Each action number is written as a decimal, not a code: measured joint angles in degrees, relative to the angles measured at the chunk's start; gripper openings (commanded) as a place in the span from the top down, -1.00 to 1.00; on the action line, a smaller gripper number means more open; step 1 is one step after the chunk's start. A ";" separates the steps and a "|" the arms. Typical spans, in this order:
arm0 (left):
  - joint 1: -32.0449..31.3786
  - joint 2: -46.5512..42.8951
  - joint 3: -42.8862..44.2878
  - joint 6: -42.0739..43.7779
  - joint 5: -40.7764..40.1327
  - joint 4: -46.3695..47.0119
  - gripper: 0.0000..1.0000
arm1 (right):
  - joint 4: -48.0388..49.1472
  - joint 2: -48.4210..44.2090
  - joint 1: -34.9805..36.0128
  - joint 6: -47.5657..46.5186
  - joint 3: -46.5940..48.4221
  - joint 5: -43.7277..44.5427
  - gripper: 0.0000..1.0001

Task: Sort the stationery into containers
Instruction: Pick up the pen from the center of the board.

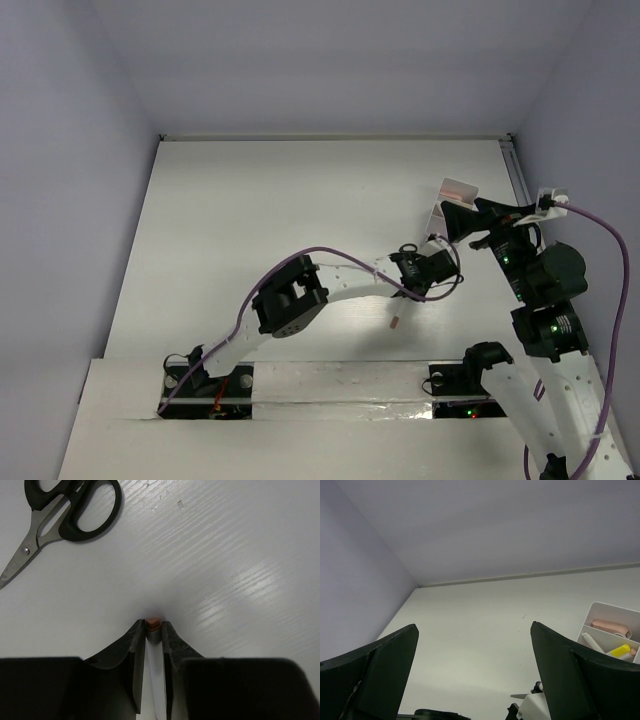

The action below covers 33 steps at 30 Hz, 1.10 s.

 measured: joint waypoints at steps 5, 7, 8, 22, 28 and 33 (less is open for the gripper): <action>-0.13 -0.28 -0.66 0.26 -0.59 0.72 1.00 | -0.07 -0.59 0.00 0.02 0.00 0.66 -1.00; -0.24 -0.74 -1.64 0.46 -0.90 1.68 1.00 | -0.04 -0.83 0.00 0.00 0.00 1.09 -1.00; -0.26 -1.11 -2.23 0.61 -1.07 2.62 1.00 | -0.13 -0.98 0.00 0.02 0.00 1.36 -1.00; 3.10 -21.07 -20.65 4.52 0.39 23.58 1.00 | 0.20 -12.57 0.00 2.49 -2.51 16.09 -1.00; 10.16 -25.94 -18.64 7.58 4.90 43.63 1.00 | 0.26 -13.53 0.00 2.84 -3.15 18.99 -1.00; 15.15 -18.23 -11.50 8.63 9.90 56.59 1.00 | 1.16 -13.49 0.00 2.84 -4.33 19.39 -1.00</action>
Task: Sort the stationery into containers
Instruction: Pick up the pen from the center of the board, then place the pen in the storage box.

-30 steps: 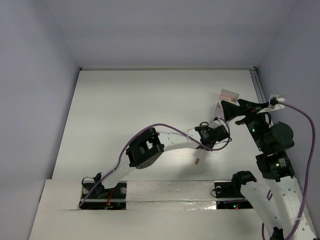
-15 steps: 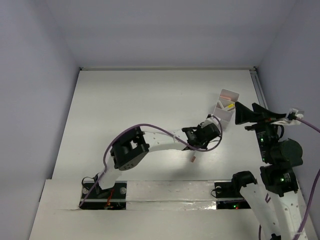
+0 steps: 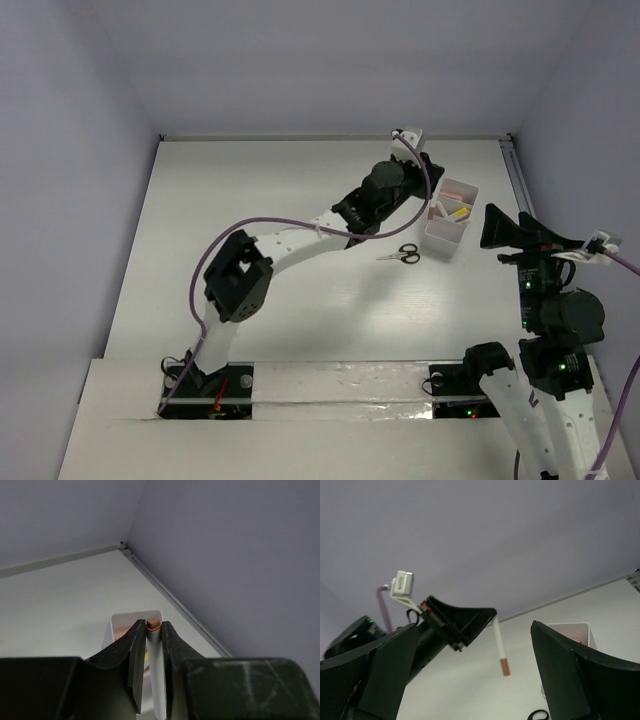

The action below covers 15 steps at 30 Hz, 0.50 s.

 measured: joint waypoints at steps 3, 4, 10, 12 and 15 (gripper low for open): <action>1.20 7.87 7.19 0.79 1.68 4.31 1.00 | 1.03 -1.03 0.00 0.00 -1.60 0.17 -1.00; 1.49 10.95 10.25 0.98 2.54 4.94 1.00 | 1.16 -1.42 0.00 0.00 -2.05 0.22 -1.00; 2.25 27.26 28.13 1.11 7.19 5.27 1.00 | 2.14 -1.40 0.00 -0.02 -2.34 0.13 -1.00; 2.29 29.55 30.14 1.09 8.11 5.38 1.00 | 2.36 -0.83 0.00 -0.02 -2.34 -0.04 -1.00; 2.32 31.19 31.39 1.11 8.81 5.84 1.00 | 2.51 0.02 0.00 -0.02 -2.36 -0.37 -1.00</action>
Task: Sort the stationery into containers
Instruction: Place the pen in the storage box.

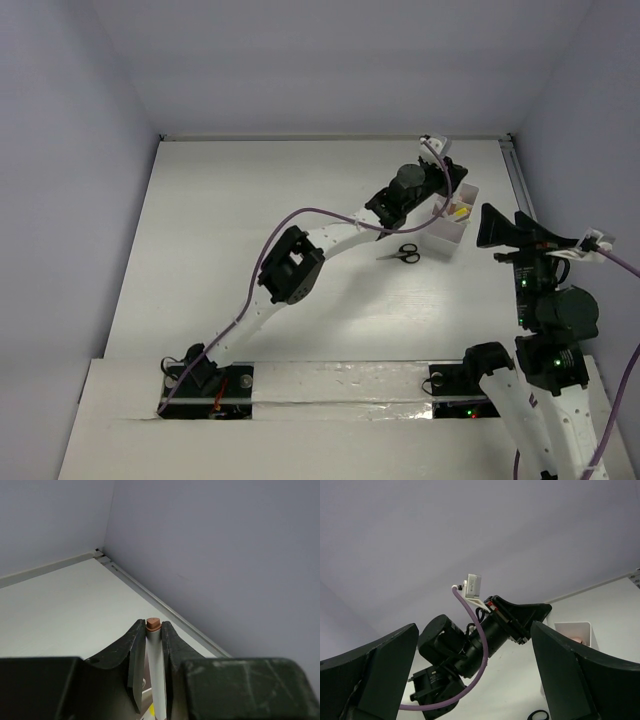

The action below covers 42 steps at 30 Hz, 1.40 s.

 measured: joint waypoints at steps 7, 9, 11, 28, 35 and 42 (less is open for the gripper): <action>0.00 1.86 2.10 0.17 0.85 3.45 1.00 | 1.53 0.15 0.00 0.00 -0.68 -0.11 -1.00; 0.00 2.21 2.10 0.31 1.09 4.42 1.00 | 1.70 0.15 0.00 0.00 -0.90 -0.11 -1.00; 0.00 2.51 1.88 0.48 1.18 5.14 1.00 | 1.81 0.15 0.00 0.00 -0.94 -0.11 -1.00; 0.22 5.16 1.49 3.30 1.16 8.94 0.92 | 3.13 0.22 0.00 0.00 -0.96 -0.70 -1.00; 0.33 5.16 -2.08 4.39 1.20 10.38 0.49 | 3.91 0.68 0.00 0.00 -0.96 -1.22 -1.00; 0.35 4.98 -3.82 5.55 1.03 10.19 0.14 | 3.91 0.68 0.00 0.00 -0.96 -1.33 -1.00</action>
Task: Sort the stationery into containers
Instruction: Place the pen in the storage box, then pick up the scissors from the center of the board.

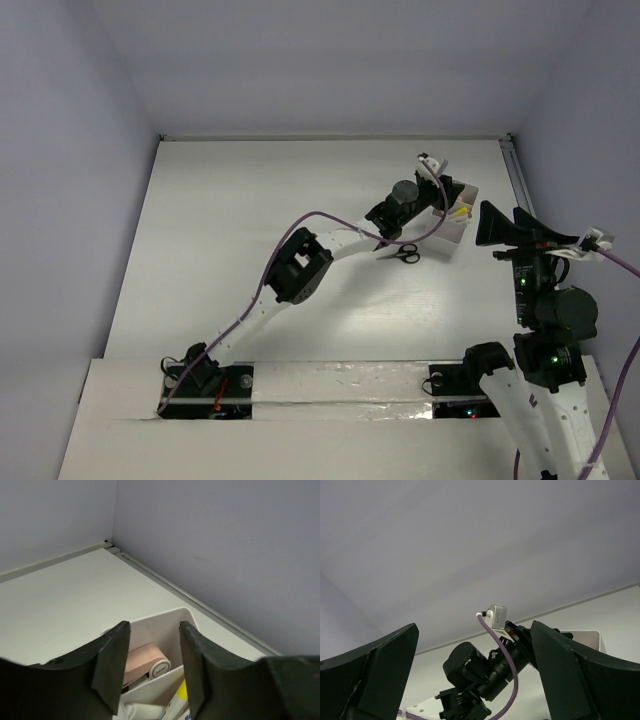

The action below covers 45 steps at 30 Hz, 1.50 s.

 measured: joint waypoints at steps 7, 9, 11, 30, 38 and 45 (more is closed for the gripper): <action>0.00 -2.91 -3.50 2.01 -0.37 -2.58 -0.09 | -0.02 0.46 0.00 0.02 0.00 -0.35 -1.00; -0.02 -6.27 -5.86 3.06 -0.35 -4.22 0.03 | -0.04 0.74 0.00 0.00 0.00 -0.35 -1.00; -0.17 -11.58 -10.64 4.24 -0.33 -5.03 0.17 | 0.00 1.05 0.00 0.00 0.00 -0.37 -1.00; -8.26 -35.95 -50.23 11.76 0.57 -17.88 0.35 | -0.24 3.37 0.00 0.02 0.02 -3.82 -1.00; -7.87 -29.51 -43.56 14.80 -0.33 -21.99 0.40 | -0.52 3.37 0.00 0.00 0.04 -3.82 -1.00; -7.52 -25.53 -40.17 16.04 -1.20 -23.71 0.46 | -0.55 3.37 0.00 0.00 0.13 -3.82 -1.00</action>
